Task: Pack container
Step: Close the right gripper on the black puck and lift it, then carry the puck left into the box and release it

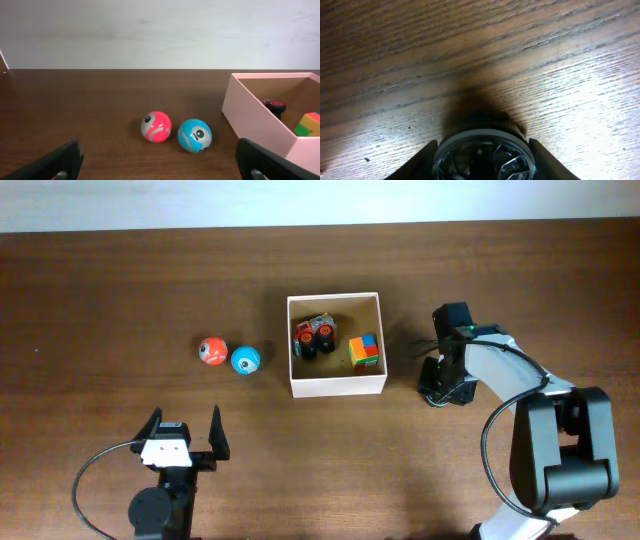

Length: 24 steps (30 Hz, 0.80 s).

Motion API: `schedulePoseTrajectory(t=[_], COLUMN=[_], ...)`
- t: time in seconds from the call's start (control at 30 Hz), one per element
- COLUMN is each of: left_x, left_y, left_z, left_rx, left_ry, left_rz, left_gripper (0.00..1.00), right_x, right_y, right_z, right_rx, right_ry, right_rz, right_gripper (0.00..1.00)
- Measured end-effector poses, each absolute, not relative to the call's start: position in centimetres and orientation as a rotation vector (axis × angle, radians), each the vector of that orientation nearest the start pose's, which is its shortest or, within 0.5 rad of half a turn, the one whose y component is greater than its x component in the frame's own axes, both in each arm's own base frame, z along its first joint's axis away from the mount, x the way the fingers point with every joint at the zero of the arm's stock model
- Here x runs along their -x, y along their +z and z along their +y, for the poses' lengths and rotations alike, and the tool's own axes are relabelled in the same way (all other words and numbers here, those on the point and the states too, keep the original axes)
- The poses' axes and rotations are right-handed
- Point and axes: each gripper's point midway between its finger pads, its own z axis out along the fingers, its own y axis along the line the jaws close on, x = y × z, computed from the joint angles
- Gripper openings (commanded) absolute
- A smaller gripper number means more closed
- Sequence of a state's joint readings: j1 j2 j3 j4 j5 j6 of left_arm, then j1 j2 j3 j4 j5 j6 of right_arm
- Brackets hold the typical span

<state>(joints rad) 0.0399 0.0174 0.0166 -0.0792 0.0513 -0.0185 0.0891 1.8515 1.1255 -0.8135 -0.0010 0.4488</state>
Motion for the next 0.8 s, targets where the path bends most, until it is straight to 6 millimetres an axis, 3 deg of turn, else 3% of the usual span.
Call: schedulePoseTrajectory(t=[0.33,0.47,0.6,0.8], left_x=[-24.6,-24.6,-24.6,-24.6], left_y=[15.8,15.8,15.8,15.8], left_z=[0.1,0.1,0.1,0.1], left_rx=[0.009,0.009,0.009,0.009], left_ry=[-0.026,-0.026,-0.026,-0.026], left_rz=[1.651,1.651,1.651,1.651], left_gripper=[0.99,0.99,0.99,0.99], right_x=[-32.2,-32.5,-34.6,-38.9], right_y=[0.5,1.5,4.6,11.6], right_z=[2.9,2.9,3.1,4.0], right_rx=[-0.557,-0.559,-0.548,-0.489], right_ry=[0.012,0.008,0.022,0.07], right_rz=[3.066,3.077,3.043,2.924], right_gripper=[0.44,0.44,0.44,0.44])
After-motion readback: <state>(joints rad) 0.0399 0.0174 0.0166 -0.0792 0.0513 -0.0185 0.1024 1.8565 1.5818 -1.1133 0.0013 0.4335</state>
